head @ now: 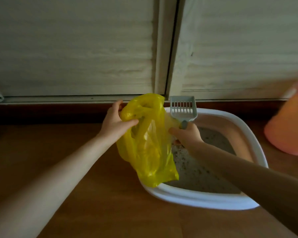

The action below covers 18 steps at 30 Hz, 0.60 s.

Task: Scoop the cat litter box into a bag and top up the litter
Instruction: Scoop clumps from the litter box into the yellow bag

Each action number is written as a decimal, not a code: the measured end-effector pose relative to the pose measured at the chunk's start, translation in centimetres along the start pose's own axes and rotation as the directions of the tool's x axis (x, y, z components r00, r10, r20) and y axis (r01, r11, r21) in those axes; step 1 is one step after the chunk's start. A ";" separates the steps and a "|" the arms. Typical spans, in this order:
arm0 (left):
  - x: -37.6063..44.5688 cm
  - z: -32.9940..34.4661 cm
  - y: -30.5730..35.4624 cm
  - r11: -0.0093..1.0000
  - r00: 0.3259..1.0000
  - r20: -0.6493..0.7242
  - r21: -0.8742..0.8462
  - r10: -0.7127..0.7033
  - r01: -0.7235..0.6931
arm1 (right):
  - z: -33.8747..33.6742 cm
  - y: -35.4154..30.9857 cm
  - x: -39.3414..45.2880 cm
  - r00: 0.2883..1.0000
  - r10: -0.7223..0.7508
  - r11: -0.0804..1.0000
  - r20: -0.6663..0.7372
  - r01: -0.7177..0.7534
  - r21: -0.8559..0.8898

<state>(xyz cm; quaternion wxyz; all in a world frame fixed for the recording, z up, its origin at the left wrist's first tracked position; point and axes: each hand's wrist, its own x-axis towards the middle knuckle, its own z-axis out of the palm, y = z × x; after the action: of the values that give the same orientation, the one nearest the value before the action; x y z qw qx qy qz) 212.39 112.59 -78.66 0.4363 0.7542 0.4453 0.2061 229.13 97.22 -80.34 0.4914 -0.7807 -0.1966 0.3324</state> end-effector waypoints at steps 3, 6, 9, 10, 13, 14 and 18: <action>-1.3 1.3 -0.5 0.975 0.986 -0.126 0.210 0.105 -0.077 | -1.1 1.5 0.6 0.992 0.093 0.994 -0.084 -0.088 0.060; -2.6 2.6 -1.4 0.937 0.995 -0.046 0.342 0.091 -0.070 | -2.0 2.5 1.2 0.990 0.118 0.993 -0.073 -0.116 0.024; -2.2 3.4 -2.1 0.967 0.995 0.095 0.253 0.012 -0.036 | -3.3 3.1 1.7 0.994 0.109 0.993 -0.004 -0.109 0.037; -1.8 3.3 -2.2 0.979 0.996 0.092 0.200 0.010 -0.028 | -3.8 3.4 1.9 0.992 0.129 0.990 0.010 -0.129 0.059; -0.4 2.7 -2.3 0.997 0.999 0.044 0.075 -0.004 0.000 | -6.2 4.7 3.5 0.976 0.217 0.976 0.001 -0.217 -0.009; 0.0 2.5 -2.3 0.999 0.999 0.033 0.054 -0.005 0.003 | -7.2 5.3 4.0 0.974 0.226 0.967 -0.024 -0.227 -0.113; 1.4 2.1 -2.8 1.000 1.000 0.014 0.018 -0.026 0.026 | -11.6 8.0 5.2 0.990 0.114 0.743 -0.088 -0.143 -0.654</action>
<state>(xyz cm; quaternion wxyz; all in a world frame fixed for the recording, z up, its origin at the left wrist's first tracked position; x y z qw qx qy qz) 213.24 113.41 -82.28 0.4352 0.7538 0.4537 0.1911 240.90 89.56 -85.80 0.1650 -0.9220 -0.2363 0.2584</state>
